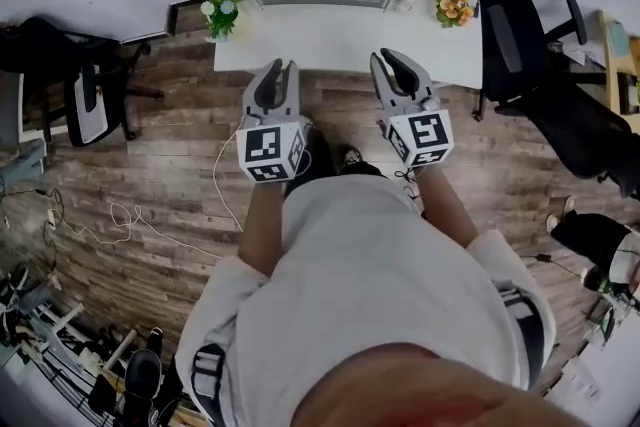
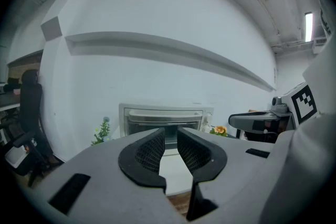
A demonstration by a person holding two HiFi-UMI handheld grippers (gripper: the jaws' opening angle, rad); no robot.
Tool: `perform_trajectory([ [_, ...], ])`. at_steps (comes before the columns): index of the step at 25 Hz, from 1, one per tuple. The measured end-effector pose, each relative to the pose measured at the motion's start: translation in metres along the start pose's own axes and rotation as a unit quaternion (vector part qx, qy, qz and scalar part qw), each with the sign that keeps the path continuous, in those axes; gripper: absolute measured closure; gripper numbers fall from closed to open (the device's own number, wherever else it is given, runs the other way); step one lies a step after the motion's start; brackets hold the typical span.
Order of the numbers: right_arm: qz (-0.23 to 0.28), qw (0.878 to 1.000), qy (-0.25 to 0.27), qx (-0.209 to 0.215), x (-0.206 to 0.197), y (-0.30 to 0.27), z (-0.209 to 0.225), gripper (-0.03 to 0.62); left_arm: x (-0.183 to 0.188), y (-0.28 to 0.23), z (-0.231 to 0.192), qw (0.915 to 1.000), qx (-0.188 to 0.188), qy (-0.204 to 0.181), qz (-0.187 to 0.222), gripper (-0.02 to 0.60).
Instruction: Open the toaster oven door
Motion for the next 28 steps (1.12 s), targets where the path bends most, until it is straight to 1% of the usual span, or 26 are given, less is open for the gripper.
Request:
perform_trajectory([
  [3, -0.003, 1.000, -0.006, -0.017, 0.008, -0.019, 0.007, 0.534, 0.009, -0.020, -0.016, 0.9998, -0.014, -0.011, -0.007, 0.514],
  [8, -0.013, 0.999, -0.014, -0.045, 0.017, -0.045, 0.016, 0.532, 0.024, -0.049, -0.048, 0.9995, -0.030, -0.004, -0.012, 0.512],
  [13, -0.021, 0.997, -0.025, -0.071, 0.022, -0.062, 0.024, 0.530, 0.039, -0.072, -0.074, 0.9993, -0.032, -0.010, -0.016, 0.509],
  [16, -0.023, 0.995, -0.030, -0.089, 0.029, -0.070, 0.033, 0.528, 0.046, -0.083, -0.089, 0.9993, -0.030, -0.003, -0.021, 0.506],
  [21, -0.024, 0.992, -0.040, -0.118, 0.041, -0.082, 0.052, 0.522, 0.058, -0.100, -0.109, 0.9990, -0.035, 0.002, -0.028, 0.477],
  [28, -0.036, 0.986, -0.076, -0.141, 0.046, -0.106, 0.079, 0.508, 0.071, -0.127, -0.130, 0.9985, -0.034, 0.018, -0.038, 0.463],
])
Point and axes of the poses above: the fingertips, and each gripper's own axes: y backward along the fingers, z to its right, x out of its top, the point moved 3 cm from there along y, backward along the fingers, and after that the axes turned 11 degrees about -z, right-handed, at the moved point
